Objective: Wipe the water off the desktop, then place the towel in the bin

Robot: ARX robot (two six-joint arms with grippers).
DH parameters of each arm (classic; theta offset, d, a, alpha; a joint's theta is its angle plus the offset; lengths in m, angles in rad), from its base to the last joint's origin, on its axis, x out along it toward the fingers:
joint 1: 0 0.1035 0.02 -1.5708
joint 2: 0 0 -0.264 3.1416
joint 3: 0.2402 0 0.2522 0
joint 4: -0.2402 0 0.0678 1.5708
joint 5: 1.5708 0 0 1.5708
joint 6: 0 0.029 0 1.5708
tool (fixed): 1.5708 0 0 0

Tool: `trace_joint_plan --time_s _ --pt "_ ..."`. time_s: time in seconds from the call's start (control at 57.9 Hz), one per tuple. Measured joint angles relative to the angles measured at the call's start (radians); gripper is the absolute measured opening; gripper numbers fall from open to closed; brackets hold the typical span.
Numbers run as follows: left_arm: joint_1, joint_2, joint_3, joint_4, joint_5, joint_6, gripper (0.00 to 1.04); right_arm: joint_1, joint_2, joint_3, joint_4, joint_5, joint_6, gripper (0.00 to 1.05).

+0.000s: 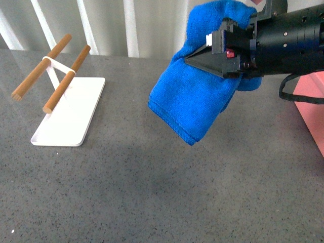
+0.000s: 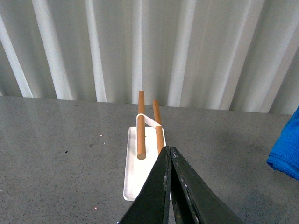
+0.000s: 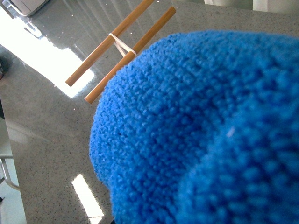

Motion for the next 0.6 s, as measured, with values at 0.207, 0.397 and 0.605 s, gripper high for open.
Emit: trace_joint_plan --time_s 0.207,0.397,0.605 --pt "0.000 -0.062 0.000 -0.061 0.000 0.000 0.04 -0.003 -0.003 0.005 -0.013 0.000 -0.008 0.08" --pt "0.000 -0.105 0.000 -0.106 0.000 0.000 0.04 -0.008 -0.003 0.002 0.002 -0.001 -0.008 0.08" --pt "0.000 -0.251 0.000 -0.285 0.002 0.000 0.04 -0.016 -0.003 -0.006 0.003 -0.005 -0.008 0.08"
